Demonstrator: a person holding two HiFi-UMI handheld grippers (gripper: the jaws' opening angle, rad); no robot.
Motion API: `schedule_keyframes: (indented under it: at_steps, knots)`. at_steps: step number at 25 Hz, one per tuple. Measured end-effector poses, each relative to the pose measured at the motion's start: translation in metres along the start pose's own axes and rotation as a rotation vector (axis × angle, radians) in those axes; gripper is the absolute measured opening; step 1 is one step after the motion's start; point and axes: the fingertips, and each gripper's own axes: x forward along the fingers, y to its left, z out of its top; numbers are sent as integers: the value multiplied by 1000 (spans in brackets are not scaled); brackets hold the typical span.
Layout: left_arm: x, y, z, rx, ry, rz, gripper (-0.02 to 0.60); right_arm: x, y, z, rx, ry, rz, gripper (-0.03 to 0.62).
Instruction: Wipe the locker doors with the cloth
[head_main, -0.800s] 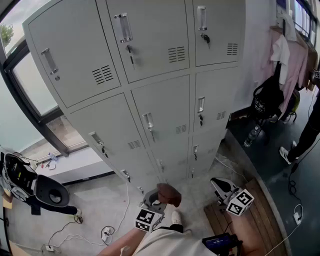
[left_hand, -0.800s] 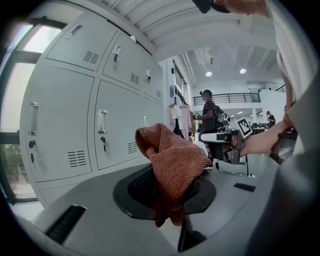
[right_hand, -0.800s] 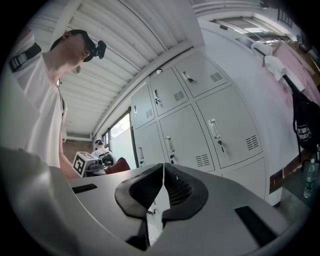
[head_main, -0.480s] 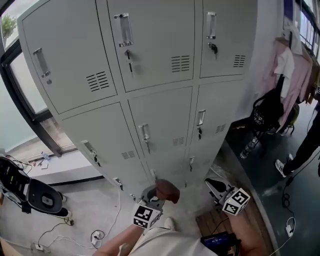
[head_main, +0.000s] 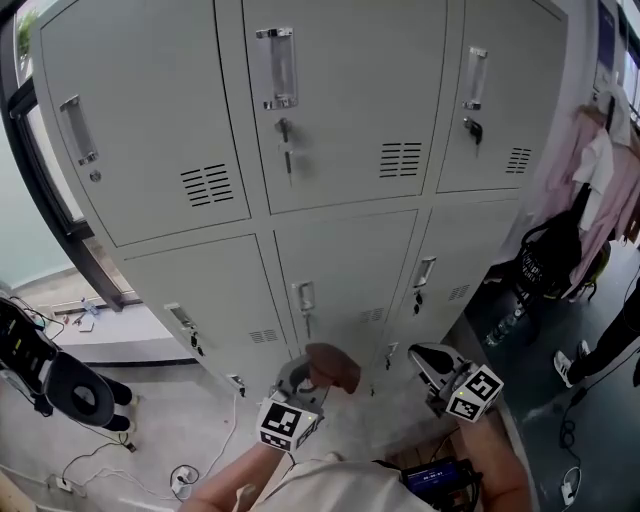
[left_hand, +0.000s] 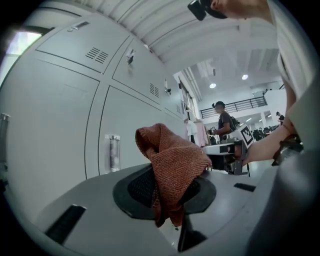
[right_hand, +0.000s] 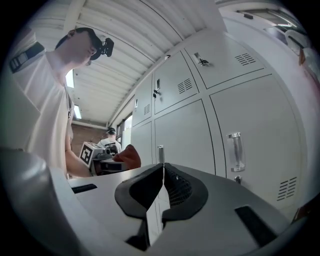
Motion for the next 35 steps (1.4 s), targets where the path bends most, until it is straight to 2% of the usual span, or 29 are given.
schedule_keyframes:
  at_steps: [6,12,19,22,24,26,31,33,35]
  knots:
    - [-1,29,1,-19,-1,107,72,36,-14,2,8,-5,98,18]
    - [-1,52,-5,-37,21,250,72,67,-29,1,4,4,227,18]
    - [24,44,13,-2,2,288,72,80,-52,18,-55,5,330,18]
    - [24,49,42,28,-56,311,72,82,-53,29,-88,-4,369,18]
    - [17,66,84,95,-126,372,72,82,-48,43,-118,-26,402,18]
    - [5,90,133,191,-182,474,72,82,-40,58,-148,-50,439,18]
    - [-13,138,241,431,-211,755,72,81,-26,81,-196,-91,500,18]
    - [-4,149,267,556,-208,850,72,82,-27,84,-192,-106,495,18]
    - [7,152,277,653,-226,925,72,80,-28,85,-182,-118,485,18]
